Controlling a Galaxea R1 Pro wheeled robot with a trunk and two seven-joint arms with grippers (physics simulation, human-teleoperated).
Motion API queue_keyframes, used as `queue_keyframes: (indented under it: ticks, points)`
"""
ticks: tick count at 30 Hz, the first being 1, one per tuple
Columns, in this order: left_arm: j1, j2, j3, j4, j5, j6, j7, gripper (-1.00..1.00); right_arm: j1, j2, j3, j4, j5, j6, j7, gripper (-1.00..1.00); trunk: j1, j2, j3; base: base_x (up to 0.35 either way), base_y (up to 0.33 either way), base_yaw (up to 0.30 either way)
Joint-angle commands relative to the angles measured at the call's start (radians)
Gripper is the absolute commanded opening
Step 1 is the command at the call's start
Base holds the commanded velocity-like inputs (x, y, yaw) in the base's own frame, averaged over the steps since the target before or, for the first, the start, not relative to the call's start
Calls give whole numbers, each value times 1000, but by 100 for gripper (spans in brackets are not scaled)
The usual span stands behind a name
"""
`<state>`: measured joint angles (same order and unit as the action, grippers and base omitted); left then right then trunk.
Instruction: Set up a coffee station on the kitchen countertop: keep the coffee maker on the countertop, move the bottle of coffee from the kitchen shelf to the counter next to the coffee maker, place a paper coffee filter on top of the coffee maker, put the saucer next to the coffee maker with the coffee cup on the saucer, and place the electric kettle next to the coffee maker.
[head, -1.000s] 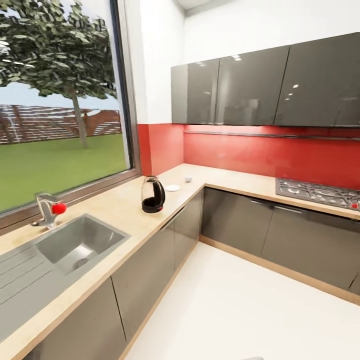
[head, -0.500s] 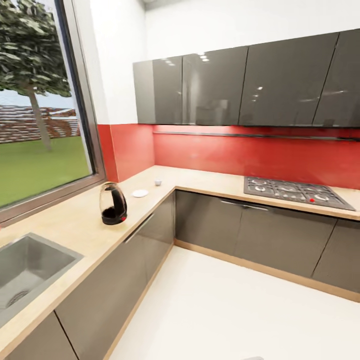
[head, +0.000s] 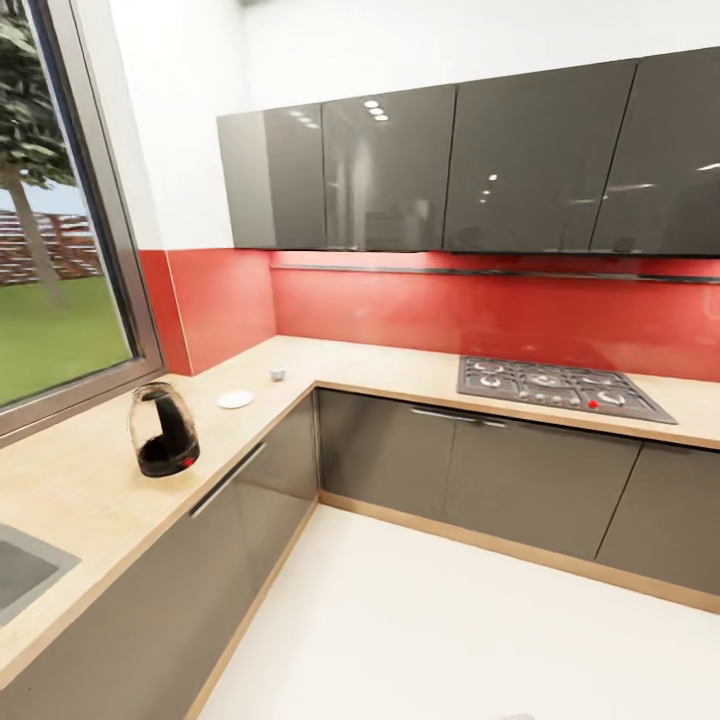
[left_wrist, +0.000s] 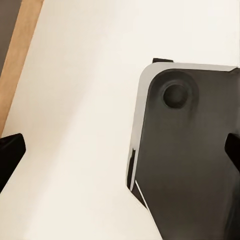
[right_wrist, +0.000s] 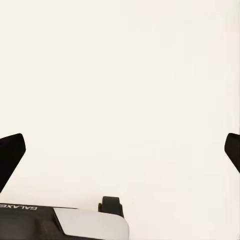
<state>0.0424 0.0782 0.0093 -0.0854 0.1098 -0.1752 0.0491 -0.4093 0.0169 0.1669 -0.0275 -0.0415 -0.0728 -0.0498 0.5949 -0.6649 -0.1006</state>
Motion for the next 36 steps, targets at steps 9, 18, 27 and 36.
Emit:
queue_keyframes:
  ticks: [9,18,27,36]
  points:
    - [1,0,0,-2,8,-1,0,100,1,-8,9,1,-4,-4,-3,100,1,-1,-1,281,-195,-1]
    - [1,2,2,-1,9,-1,0,100,1,-6,9,1,-5,-4,-5,100,1,-1,-1,281,-195,0]
    - [1,3,2,0,8,-2,0,100,1,-4,9,0,-6,-4,-5,100,1,-1,-1,290,-177,0]
    - [1,-1,-3,0,8,-2,0,100,1,-2,10,0,-6,-4,-5,100,1,-1,-1,292,-170,0]
